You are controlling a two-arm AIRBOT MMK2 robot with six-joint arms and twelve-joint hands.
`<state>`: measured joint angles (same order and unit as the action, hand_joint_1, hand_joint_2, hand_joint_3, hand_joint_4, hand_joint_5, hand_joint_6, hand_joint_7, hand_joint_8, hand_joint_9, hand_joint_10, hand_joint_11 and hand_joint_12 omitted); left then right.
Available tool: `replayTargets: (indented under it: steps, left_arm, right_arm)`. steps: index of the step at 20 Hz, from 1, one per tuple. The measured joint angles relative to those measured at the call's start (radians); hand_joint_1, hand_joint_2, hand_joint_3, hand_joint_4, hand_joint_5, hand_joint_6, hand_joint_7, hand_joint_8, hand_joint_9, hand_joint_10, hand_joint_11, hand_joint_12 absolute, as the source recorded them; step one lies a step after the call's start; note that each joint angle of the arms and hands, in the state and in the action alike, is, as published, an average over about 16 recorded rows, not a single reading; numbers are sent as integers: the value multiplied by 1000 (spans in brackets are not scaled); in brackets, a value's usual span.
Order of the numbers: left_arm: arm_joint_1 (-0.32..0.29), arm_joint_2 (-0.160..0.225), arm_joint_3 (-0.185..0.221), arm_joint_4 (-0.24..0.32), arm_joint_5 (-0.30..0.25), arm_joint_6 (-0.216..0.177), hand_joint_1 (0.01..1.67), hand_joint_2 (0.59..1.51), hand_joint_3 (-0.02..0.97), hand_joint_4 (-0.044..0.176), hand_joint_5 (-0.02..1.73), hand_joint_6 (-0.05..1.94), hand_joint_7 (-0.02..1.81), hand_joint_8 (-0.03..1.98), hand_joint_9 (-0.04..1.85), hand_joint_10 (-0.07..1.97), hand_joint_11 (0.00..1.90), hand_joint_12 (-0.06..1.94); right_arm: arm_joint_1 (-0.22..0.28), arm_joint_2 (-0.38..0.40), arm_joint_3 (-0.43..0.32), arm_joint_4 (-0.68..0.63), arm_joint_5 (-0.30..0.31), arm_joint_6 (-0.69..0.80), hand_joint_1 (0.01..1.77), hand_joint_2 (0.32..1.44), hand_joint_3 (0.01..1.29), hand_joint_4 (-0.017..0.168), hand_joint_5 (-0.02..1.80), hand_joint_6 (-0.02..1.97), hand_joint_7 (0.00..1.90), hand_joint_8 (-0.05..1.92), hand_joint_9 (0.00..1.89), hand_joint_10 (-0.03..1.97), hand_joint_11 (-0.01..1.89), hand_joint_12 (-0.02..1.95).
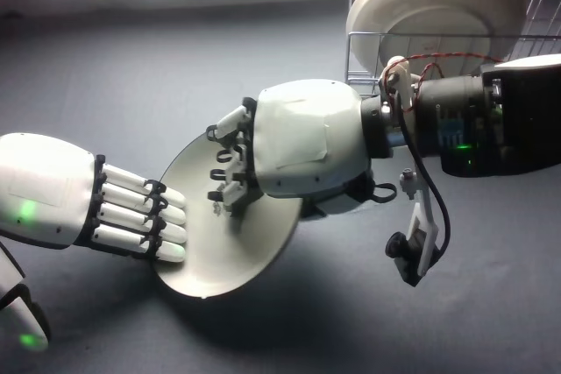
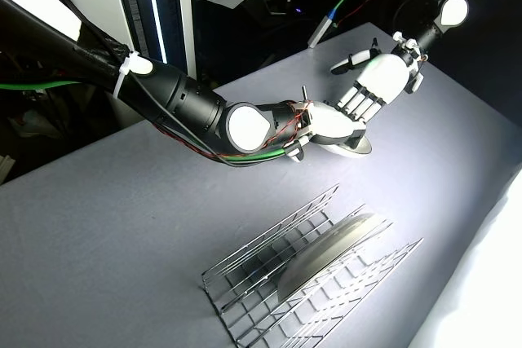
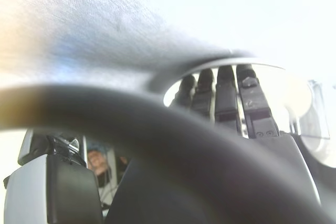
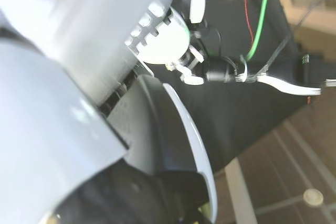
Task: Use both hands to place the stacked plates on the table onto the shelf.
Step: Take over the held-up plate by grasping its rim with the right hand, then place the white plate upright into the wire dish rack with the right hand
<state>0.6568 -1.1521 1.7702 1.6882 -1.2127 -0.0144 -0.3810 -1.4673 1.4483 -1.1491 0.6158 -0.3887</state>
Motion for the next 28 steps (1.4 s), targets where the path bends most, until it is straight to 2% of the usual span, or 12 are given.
replayTargets:
  steps: [3,9,15,21,24,28]
  left_arm:
    - [-19,7,-8,15,0,-4,15,1017,9,-10,-7,-31,-1,-14,-5,-7,13,-13]
    - [-111,61,-58,47,-2,-21,14,1016,10,-6,-2,-15,7,-11,8,0,13,-1]
    - [-239,160,-148,77,15,-30,16,1015,10,0,8,4,13,-8,18,8,13,9]
    - [-361,272,-245,110,57,-19,19,1013,10,2,18,18,17,-8,21,9,13,9]
    - [-394,311,-274,135,85,-9,21,1015,10,3,20,18,16,-8,21,9,13,9]
    - [-421,349,-288,177,126,6,22,1015,10,3,22,17,16,-8,20,9,13,9]
  right_arm:
    - [0,6,-15,8,6,-4,1215,959,14,-7,733,359,823,270,859,472,647,1029]
    - [9,57,-65,29,13,-7,1265,948,14,-8,874,562,1013,444,1079,762,956,970]
    - [41,131,-132,69,-1,-6,1288,943,14,-5,921,629,1075,529,1135,842,995,963]
    - [81,186,-185,189,-14,-8,1316,944,14,-2,981,696,1136,567,1153,815,993,936]
    - [102,199,-207,279,-19,-9,1325,944,13,-2,1005,737,1158,585,1155,804,993,922]
    - [128,212,-237,417,-24,-8,1335,944,13,-2,1026,775,1182,575,1156,792,999,900]
